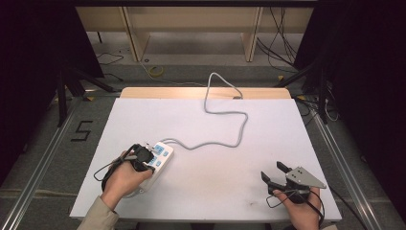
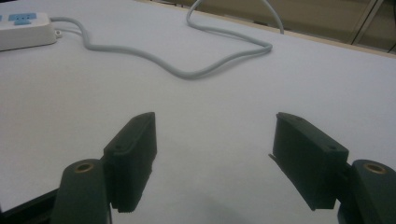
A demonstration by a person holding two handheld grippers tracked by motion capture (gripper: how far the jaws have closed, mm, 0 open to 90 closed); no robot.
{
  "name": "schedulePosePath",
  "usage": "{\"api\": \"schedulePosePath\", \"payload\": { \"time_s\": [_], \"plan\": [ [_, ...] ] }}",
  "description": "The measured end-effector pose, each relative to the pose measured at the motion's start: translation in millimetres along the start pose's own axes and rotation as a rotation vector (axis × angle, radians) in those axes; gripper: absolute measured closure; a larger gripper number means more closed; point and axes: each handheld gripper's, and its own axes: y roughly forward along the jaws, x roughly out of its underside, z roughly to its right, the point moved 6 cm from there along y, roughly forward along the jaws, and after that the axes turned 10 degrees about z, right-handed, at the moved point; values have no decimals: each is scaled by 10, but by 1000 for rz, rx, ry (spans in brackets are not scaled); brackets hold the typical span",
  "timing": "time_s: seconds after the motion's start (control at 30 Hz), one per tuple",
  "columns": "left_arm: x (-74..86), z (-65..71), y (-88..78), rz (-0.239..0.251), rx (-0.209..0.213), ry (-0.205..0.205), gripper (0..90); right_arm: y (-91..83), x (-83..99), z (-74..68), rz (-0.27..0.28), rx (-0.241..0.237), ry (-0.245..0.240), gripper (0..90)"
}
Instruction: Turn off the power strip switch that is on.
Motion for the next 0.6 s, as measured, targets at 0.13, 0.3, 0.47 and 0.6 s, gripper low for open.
{"api": "schedulePosePath", "payload": {
  "time_s": [0.13,0.3,0.47,0.6],
  "plan": [
    [0,-6,1,-2,-5,-1,892,0,0,0,0,0,0,313],
    [3,-15,1,-7,-15,2,892,-2,-2,0,1,1,0,313],
    [2,-14,3,-4,-9,-7,892,2,0,1,0,0,-1,314],
    [4,-10,3,-3,-16,-1,892,-1,-2,3,2,4,0,314]
  ]
}}
